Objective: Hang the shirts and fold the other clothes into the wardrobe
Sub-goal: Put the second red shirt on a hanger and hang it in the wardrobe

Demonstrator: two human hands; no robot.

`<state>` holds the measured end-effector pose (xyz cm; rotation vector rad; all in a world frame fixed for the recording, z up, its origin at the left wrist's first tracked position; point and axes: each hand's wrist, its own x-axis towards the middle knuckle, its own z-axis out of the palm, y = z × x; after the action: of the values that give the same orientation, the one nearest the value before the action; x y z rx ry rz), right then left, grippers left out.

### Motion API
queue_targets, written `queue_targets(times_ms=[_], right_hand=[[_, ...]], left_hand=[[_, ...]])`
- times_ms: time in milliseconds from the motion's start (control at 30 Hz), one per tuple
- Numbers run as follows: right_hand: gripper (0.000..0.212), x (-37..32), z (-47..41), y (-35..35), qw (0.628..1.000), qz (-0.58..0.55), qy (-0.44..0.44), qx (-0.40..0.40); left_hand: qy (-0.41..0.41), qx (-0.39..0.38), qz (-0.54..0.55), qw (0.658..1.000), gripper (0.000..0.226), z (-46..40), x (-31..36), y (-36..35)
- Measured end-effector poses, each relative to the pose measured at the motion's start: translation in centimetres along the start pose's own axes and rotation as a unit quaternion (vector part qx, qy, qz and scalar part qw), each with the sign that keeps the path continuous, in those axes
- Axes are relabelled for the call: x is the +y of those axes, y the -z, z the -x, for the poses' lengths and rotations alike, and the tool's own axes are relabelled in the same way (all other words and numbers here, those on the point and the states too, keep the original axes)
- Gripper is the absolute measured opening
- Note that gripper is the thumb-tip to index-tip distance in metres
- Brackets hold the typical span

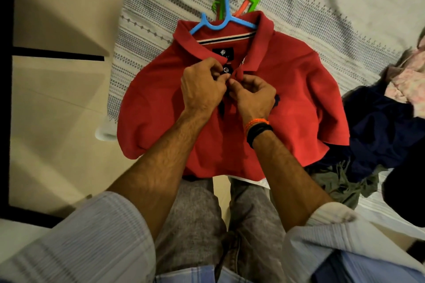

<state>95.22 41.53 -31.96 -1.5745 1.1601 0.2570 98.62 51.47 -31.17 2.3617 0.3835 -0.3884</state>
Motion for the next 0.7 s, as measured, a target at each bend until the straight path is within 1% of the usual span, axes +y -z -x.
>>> queue_targets(times_ms=[67, 200, 233, 300, 467, 567, 633, 700], right_hand=[[0.02, -0.1, 0.2, 0.1, 1.0, -0.03, -0.003, -0.003], [0.017, -0.6, 0.5, 0.0, 0.997, -0.071, -0.024, -0.021], [0.019, -0.7, 0.6, 0.0, 0.996, -0.075, -0.031, -0.027], [0.021, -0.7, 0.5, -0.1, 0.997, -0.066, -0.038, -0.031], [0.008, -1.0, 0.2, 0.0, 1.0, -0.018, -0.011, -0.008], [0.011, -1.3, 0.1, 0.1, 0.999, 0.017, 0.022, -0.026], [0.011, -1.6, 0.1, 0.2, 0.998, 0.036, 0.039, -0.033], [0.012, -1.8, 0.1, 0.2, 0.996, 0.054, 0.058, -0.031]], left_hand=[[0.005, 0.002, 0.006, 1.0, 0.018, -0.1, 0.3, 0.0], [0.033, -0.01, 0.0, 0.999, 0.013, -0.2, 0.8, 0.0], [0.042, -0.015, -0.002, 0.999, 0.012, -0.3, 1.0, 0.0], [0.068, -0.031, -0.006, 0.997, 0.009, -0.7, 1.3, -0.1], [0.094, -0.044, 0.014, 0.994, 0.003, -1.7, 1.8, 0.2], [0.138, -0.062, 0.064, 0.986, 0.004, -1.6, 1.4, 0.6], [0.199, -0.092, 0.138, 0.966, 0.004, -1.6, 1.2, 0.8], [0.251, -0.114, 0.198, 0.941, 0.015, -1.8, 1.1, 1.1]])
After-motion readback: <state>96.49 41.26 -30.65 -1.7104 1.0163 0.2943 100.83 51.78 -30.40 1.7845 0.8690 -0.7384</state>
